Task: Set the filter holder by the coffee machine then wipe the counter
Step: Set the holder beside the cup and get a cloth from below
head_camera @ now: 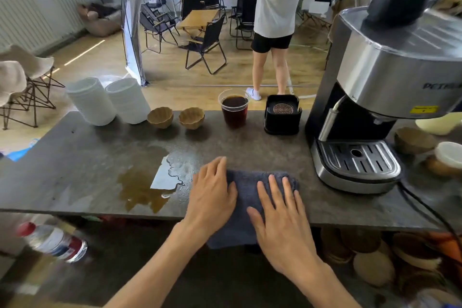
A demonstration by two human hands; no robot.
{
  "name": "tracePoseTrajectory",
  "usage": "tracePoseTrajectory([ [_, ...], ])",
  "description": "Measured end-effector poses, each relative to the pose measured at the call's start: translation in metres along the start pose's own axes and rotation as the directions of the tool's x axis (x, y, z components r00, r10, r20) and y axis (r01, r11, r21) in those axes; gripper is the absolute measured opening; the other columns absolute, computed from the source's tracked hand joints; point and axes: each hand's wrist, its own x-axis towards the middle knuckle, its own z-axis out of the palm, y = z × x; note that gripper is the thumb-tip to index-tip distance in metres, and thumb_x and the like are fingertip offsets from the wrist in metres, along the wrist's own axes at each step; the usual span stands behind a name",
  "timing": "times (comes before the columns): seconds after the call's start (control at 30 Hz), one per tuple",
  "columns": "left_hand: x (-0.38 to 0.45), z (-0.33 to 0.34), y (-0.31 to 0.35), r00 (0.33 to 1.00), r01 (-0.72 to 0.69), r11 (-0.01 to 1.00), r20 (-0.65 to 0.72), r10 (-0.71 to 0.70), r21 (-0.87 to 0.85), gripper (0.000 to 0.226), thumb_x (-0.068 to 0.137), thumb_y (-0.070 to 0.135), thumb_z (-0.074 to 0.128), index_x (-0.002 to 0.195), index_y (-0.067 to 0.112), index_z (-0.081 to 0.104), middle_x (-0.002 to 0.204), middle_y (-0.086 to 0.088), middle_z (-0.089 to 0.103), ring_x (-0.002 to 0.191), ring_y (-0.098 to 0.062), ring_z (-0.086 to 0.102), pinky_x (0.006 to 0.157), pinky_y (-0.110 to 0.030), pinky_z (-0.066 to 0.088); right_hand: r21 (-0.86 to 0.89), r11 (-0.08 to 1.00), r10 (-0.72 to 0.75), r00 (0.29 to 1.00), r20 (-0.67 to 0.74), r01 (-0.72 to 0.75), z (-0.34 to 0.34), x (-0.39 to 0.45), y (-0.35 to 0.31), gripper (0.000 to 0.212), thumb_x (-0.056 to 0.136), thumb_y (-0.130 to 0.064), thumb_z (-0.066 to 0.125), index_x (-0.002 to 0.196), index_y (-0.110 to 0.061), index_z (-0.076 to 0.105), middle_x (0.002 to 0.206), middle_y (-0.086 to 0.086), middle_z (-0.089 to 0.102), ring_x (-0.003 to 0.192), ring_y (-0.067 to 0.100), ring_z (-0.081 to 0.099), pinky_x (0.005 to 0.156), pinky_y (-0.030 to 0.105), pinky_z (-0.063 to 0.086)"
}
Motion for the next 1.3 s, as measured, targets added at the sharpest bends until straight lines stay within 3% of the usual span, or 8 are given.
tracePoseTrajectory([
  [0.1, 0.011, -0.007, -0.004, 0.996, 0.093, 0.984, 0.001, -0.094, 0.153, 0.046, 0.094, 0.041, 0.051, 0.134, 0.018, 0.046, 0.127, -0.004, 0.052, 0.117, -0.023, 0.045, 0.101, -0.035, 0.036, -0.008, 0.998, 0.055, 0.998, -0.003, -0.055, 0.003, -0.008, -0.006, 0.073, 0.094, -0.067, 0.008, 0.155, -0.028, 0.012, 0.164, 0.005, 0.0, 0.151, 0.028, -0.007, 0.119, 0.045, 0.0],
  [0.3, 0.024, -0.017, -0.003, 0.997, 0.067, 0.986, -0.036, -0.073, -0.152, 0.005, 0.089, 0.023, 0.06, 0.093, 0.027, 0.059, 0.095, 0.008, 0.051, 0.091, -0.011, 0.05, 0.075, -0.022, 0.034, -0.055, 0.991, 0.122, 0.992, -0.004, -0.122, 0.01, 0.001, -0.021, 0.072, 0.091, -0.065, 0.029, 0.148, -0.022, 0.039, 0.157, 0.015, 0.033, 0.145, 0.04, 0.027, 0.112, 0.059, 0.026],
  [0.37, 0.041, -0.021, -0.002, 0.995, 0.068, 0.969, -0.054, -0.083, -0.238, 0.006, 0.089, 0.019, 0.06, 0.092, 0.024, 0.058, 0.097, 0.007, 0.05, 0.09, -0.013, 0.052, 0.076, -0.025, 0.039, -0.058, 0.99, 0.124, 0.992, -0.02, -0.125, 0.0, 0.016, -0.026, 0.068, 0.093, -0.059, 0.029, 0.149, -0.021, 0.037, 0.157, 0.016, 0.032, 0.145, 0.041, 0.027, 0.111, 0.06, 0.03],
  [0.5, 0.09, -0.03, -0.006, 0.993, 0.051, 0.964, -0.091, -0.077, -0.262, 0.006, 0.091, 0.015, 0.057, 0.096, 0.017, 0.059, 0.102, -0.001, 0.049, 0.09, -0.019, 0.054, 0.079, -0.035, 0.048, 0.012, 0.993, 0.116, 0.991, 0.064, -0.117, -0.007, 0.073, -0.032, 0.067, 0.1, -0.055, 0.021, 0.156, -0.026, -0.003, 0.165, 0.008, -0.011, 0.15, 0.032, -0.015, 0.12, 0.053, -0.002],
  [0.67, 0.116, -0.044, -0.035, 0.994, 0.057, 0.927, -0.065, -0.088, -0.371, 0.009, 0.093, 0.015, 0.055, 0.1, 0.015, 0.059, 0.103, -0.003, 0.051, 0.095, -0.023, 0.055, 0.077, -0.028, 0.037, 0.029, 0.995, 0.092, 0.995, 0.037, -0.094, 0.004, 0.134, -0.044, 0.063, 0.101, -0.051, 0.025, 0.157, -0.028, 0.006, 0.166, 0.001, -0.004, 0.151, 0.025, -0.012, 0.122, 0.048, -0.003],
  [0.83, 0.093, -0.062, -0.052, 0.997, -0.061, 0.953, -0.055, 0.047, -0.295, 0.011, 0.101, 0.029, 0.041, 0.106, 0.02, 0.046, 0.112, -0.006, 0.059, 0.097, -0.032, 0.059, 0.073, -0.042, 0.043, 0.037, 0.999, -0.003, 0.998, 0.057, 0.0, 0.002, 0.13, -0.056, 0.059, 0.103, -0.043, 0.028, 0.156, -0.029, 0.007, 0.165, -0.007, 0.001, 0.152, 0.016, -0.007, 0.122, 0.037, 0.0],
  [1.13, 0.091, -0.113, -0.157, 0.993, -0.006, 0.912, -0.112, -0.044, -0.409, 0.006, 0.1, 0.021, 0.047, 0.097, 0.016, 0.048, 0.099, -0.003, 0.065, 0.093, -0.027, 0.059, 0.074, -0.036, 0.04, 0.164, 0.982, -0.106, 0.992, 0.072, 0.093, 0.028, 0.14, -0.164, 0.057, 0.103, -0.047, 0.022, 0.156, -0.033, 0.005, 0.164, -0.012, 0.002, 0.151, 0.01, -0.007, 0.122, 0.035, -0.002],
  [1.3, 0.092, -0.127, -0.211, 0.988, 0.034, 0.893, -0.118, -0.096, -0.449, 0.006, 0.097, 0.021, 0.05, 0.093, 0.017, 0.052, 0.093, -0.001, 0.065, 0.088, -0.026, 0.061, 0.08, -0.046, 0.051, 0.133, 0.989, -0.075, 0.993, 0.089, 0.062, 0.043, 0.147, -0.214, 0.059, 0.103, -0.051, 0.019, 0.156, -0.033, 0.003, 0.165, -0.009, -0.002, 0.151, 0.013, -0.01, 0.121, 0.036, -0.005],
])
